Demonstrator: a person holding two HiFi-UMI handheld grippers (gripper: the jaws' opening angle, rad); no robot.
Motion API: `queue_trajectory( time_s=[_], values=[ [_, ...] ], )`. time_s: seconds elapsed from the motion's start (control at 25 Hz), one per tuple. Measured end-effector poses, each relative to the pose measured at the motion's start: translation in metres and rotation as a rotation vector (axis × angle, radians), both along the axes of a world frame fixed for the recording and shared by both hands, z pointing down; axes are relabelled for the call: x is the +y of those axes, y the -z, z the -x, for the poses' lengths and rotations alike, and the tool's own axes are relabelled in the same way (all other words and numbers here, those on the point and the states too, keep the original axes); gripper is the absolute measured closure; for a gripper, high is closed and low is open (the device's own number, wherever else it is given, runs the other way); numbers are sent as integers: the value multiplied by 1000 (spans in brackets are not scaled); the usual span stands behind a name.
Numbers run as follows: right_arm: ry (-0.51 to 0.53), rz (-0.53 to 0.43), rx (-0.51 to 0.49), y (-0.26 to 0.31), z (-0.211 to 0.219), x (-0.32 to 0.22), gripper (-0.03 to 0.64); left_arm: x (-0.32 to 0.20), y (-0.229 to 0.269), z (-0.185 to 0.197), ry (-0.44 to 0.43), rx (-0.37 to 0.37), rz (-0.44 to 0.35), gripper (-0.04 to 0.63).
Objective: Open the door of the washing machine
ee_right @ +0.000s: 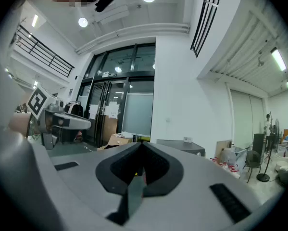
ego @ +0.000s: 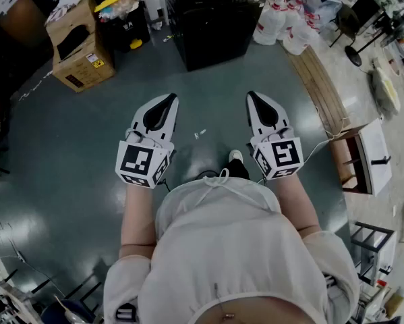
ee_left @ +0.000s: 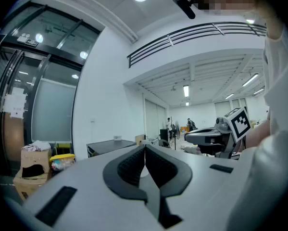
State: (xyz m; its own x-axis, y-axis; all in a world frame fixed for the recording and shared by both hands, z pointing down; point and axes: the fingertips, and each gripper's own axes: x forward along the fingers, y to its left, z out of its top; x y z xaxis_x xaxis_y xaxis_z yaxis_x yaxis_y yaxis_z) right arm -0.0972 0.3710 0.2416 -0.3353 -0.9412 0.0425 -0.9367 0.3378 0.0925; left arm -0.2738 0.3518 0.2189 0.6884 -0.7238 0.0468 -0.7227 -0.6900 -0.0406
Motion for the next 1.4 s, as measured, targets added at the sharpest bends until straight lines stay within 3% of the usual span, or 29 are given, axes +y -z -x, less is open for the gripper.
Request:
queue_trajectory(
  time_s=[0.52, 0.68, 0.72, 0.76, 0.8, 0.96, 1.4],
  values=[
    [12, 24, -20, -8, 25, -6, 615, -7, -5, 22, 8, 10, 11, 574],
    [-12, 21, -78, -10, 25, -19, 620, -16, -8, 25, 16, -1, 8, 574],
    [-22, 22, -95, -10, 22, -25, 540, -19, -8, 24, 19, 0, 10, 574],
    [-23, 26, -106, -10, 20, -32, 324, -22, -9, 23, 22, 0, 12, 574],
    [-23, 29, -108, -11, 16, -38, 213, -25, -11, 22, 26, -2, 14, 574],
    [-74, 1, -76, -12, -5, -71, 152, -47, -18, 13, 49, -31, 10, 574],
    [-1, 67, -109, -45, -63, -242, 150, -195, -41, -41, 145, -85, 48, 574]
  ],
)
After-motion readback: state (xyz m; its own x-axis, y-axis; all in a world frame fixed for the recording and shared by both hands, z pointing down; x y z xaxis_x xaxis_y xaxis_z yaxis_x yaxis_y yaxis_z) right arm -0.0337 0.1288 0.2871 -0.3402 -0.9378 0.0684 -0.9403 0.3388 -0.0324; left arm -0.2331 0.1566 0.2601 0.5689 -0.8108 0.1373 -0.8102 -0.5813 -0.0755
